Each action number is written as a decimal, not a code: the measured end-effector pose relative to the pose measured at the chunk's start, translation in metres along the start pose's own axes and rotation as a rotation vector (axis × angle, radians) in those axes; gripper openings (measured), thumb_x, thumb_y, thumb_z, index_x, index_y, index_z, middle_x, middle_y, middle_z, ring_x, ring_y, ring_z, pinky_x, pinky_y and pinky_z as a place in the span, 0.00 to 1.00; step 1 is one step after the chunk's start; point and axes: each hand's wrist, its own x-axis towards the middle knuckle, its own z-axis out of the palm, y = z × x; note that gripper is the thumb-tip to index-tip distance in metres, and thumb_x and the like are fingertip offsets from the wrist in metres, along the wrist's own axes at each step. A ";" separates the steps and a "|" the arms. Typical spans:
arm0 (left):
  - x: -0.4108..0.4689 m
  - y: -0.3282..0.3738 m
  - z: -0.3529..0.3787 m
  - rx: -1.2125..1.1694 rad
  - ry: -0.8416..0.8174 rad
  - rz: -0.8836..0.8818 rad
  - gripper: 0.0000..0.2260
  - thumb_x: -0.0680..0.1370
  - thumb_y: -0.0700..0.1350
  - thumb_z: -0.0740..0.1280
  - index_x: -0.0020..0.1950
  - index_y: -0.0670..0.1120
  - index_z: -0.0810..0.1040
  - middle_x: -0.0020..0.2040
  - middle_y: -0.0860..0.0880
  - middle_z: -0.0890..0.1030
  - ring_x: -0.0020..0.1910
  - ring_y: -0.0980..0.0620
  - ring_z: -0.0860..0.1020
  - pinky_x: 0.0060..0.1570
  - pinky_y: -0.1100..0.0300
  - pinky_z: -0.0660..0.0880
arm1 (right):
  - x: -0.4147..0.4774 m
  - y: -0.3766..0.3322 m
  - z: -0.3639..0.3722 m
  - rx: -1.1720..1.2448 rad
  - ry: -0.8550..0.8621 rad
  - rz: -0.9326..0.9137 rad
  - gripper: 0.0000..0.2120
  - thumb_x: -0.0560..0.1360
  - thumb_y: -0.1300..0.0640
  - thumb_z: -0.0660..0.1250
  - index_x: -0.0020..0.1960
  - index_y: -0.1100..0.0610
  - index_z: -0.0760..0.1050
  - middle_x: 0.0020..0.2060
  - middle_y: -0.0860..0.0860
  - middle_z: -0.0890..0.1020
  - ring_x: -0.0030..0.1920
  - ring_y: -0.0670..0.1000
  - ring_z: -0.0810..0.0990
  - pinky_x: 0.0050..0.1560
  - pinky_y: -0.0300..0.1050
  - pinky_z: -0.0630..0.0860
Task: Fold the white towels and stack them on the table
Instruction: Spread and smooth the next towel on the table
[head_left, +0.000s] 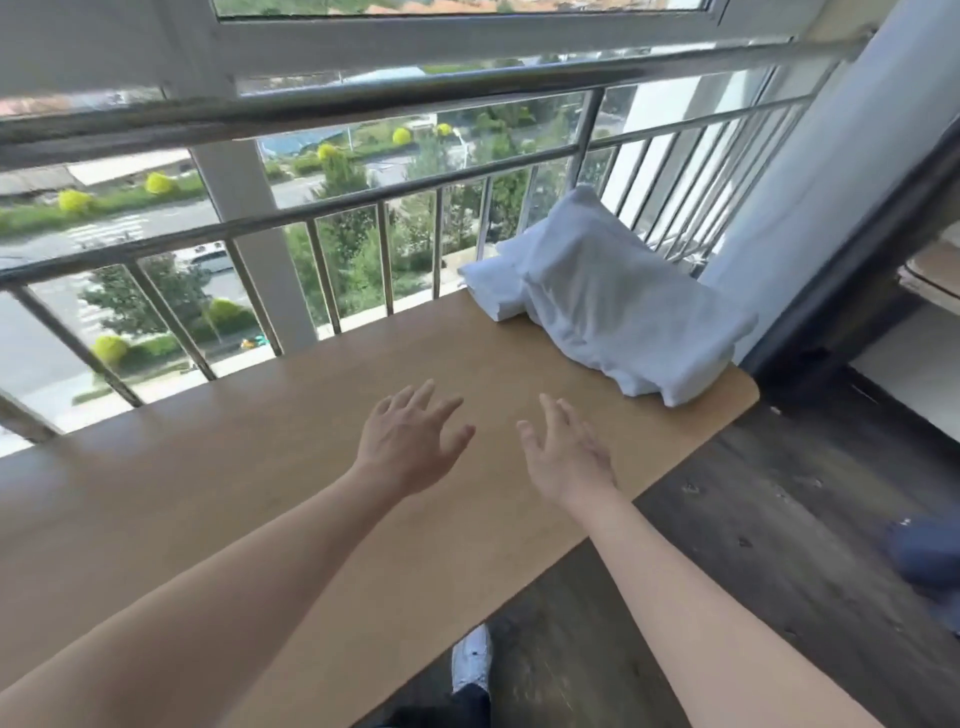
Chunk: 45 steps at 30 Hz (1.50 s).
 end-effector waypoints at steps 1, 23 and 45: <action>0.015 0.007 0.006 -0.016 -0.017 0.007 0.26 0.81 0.67 0.51 0.77 0.61 0.65 0.80 0.48 0.62 0.78 0.45 0.61 0.74 0.50 0.58 | 0.008 0.011 -0.003 -0.009 -0.012 0.008 0.30 0.83 0.37 0.48 0.81 0.48 0.50 0.81 0.51 0.55 0.79 0.58 0.57 0.75 0.57 0.56; 0.305 0.128 0.033 -0.148 0.060 -0.063 0.30 0.81 0.65 0.53 0.80 0.51 0.60 0.82 0.50 0.56 0.80 0.46 0.57 0.73 0.45 0.60 | 0.261 0.179 -0.093 -0.207 0.098 0.248 0.27 0.83 0.43 0.50 0.78 0.55 0.56 0.77 0.55 0.60 0.76 0.62 0.55 0.71 0.64 0.57; 0.495 0.164 0.078 -0.150 0.367 -0.516 0.48 0.65 0.79 0.56 0.78 0.54 0.55 0.67 0.44 0.71 0.64 0.41 0.70 0.60 0.43 0.66 | 0.478 0.249 -0.082 -0.144 0.423 0.030 0.25 0.81 0.39 0.56 0.63 0.59 0.72 0.52 0.61 0.77 0.52 0.64 0.74 0.52 0.59 0.68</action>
